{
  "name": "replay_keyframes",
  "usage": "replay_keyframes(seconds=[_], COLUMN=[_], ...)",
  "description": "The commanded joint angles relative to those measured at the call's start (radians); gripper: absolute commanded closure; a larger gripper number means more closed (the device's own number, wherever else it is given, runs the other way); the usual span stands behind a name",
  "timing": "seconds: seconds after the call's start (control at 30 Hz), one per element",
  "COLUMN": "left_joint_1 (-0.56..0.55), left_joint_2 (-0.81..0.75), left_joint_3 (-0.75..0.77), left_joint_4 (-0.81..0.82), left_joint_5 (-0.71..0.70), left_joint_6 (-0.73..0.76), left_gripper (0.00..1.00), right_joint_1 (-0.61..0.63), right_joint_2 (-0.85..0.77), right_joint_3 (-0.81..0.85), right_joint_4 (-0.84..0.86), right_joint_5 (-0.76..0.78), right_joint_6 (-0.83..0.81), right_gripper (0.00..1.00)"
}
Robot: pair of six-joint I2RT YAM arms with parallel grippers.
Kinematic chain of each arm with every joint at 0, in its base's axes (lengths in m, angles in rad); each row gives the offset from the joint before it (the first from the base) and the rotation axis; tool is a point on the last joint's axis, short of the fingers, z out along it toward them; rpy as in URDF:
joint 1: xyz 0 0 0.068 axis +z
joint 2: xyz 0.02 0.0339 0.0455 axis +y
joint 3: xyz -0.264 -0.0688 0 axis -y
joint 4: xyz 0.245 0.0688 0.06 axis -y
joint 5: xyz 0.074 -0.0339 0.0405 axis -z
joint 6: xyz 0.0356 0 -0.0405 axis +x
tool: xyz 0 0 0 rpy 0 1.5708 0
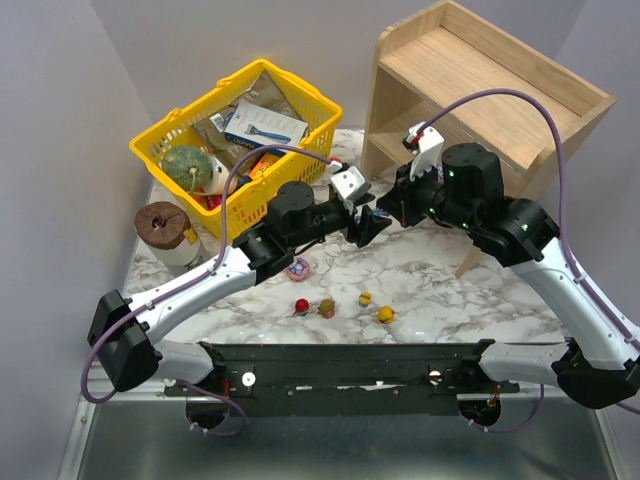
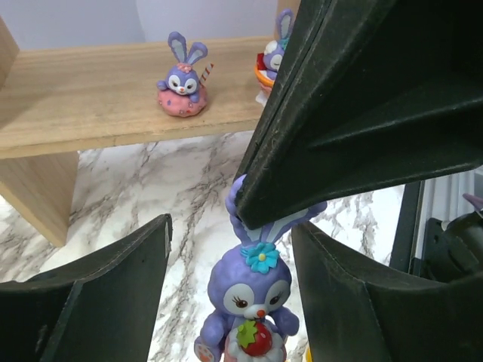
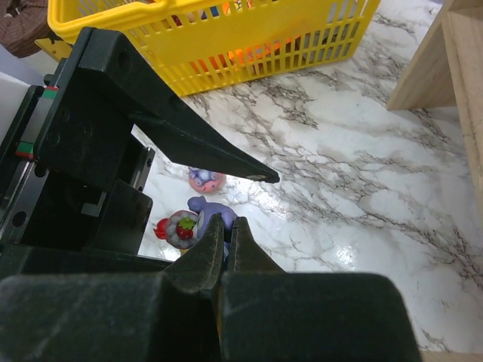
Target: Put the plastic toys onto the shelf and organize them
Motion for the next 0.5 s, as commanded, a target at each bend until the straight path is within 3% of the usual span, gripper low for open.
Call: replay_keyframes(seconds=[0.0, 0.27, 0.47], left_joint_1=[0.003, 0.003, 0.003], left_joint_2=[0.018, 0.044, 0.044], left_joint_3=[0.04, 0.14, 0.166], left_joint_4=[-0.077, -0.285, -0.318], left_joint_5=[-0.034, -0.033, -0.014], left_joint_6=[0.046, 0.151, 0.172], left_gripper=[0.27, 0.28, 0.3], right_joint_1=[0.007, 0.007, 0.007], right_joint_2=[0.014, 0.051, 0.072], right_joint_3=[0.043, 0.082, 0.095], right_joint_4=[-0.01, -0.081, -0.102], right_joint_5=[0.015, 0.105, 0.107], right_joint_6=[-0.043, -0.103, -0.124], right_gripper=[0.99, 0.99, 0.99])
